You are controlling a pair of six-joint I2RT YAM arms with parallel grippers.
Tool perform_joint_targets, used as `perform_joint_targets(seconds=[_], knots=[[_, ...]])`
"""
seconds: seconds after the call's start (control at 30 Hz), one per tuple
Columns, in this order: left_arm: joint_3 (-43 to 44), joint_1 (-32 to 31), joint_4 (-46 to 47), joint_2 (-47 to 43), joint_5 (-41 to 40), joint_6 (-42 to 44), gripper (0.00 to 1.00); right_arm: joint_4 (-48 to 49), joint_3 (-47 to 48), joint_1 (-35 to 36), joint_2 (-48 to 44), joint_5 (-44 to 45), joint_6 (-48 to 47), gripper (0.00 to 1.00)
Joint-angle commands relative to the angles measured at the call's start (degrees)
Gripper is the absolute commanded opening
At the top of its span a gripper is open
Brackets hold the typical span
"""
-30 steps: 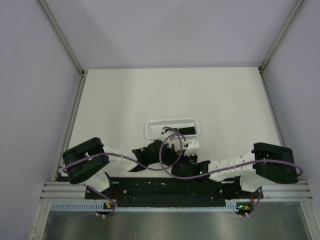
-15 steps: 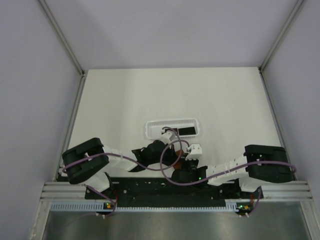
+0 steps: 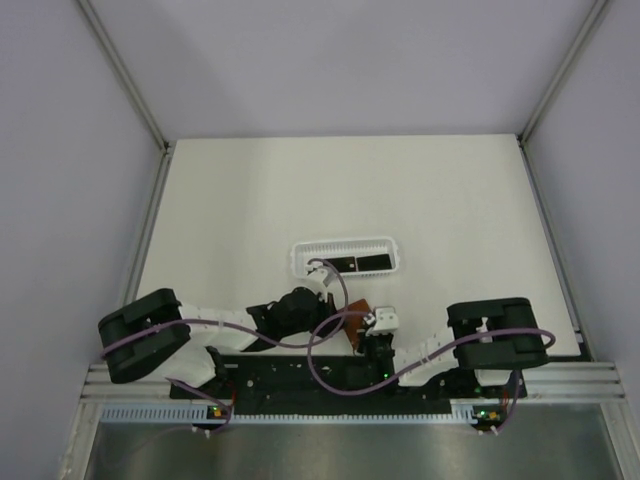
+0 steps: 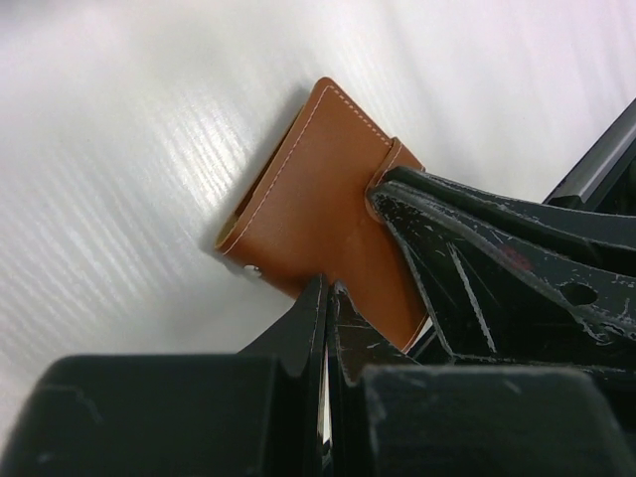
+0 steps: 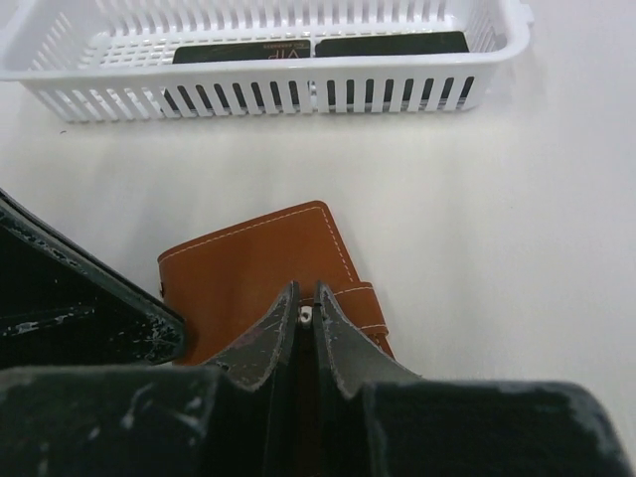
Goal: Put the credit cards into the card holder
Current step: Close the card holder at the center of the board.
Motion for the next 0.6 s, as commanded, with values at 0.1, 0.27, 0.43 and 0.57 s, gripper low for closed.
perform_joint_targets(seconds=[0.1,0.27,0.43,0.57], knots=[[-1.38,-0.08,-3.07,-2.62,-1.66,-0.29,0.0,-9.1,-3.8,3.89,6.52,-45.23,4.2,0.0],[-0.59,-0.08,-5.88,-4.9,-3.51,-0.02,0.0,-14.56,-3.02,1.09,-6.74,-39.52,-1.59,0.01],[0.38,-0.08,-10.01,-8.5,-7.19,0.24,0.0,-14.47,-0.56,-5.85,-22.38,-38.02,-14.85,0.12],[1.08,0.01,-14.4,-11.67,-11.58,-0.2,0.0,-14.12,1.11,-12.53,-30.39,-38.98,-23.38,0.22]])
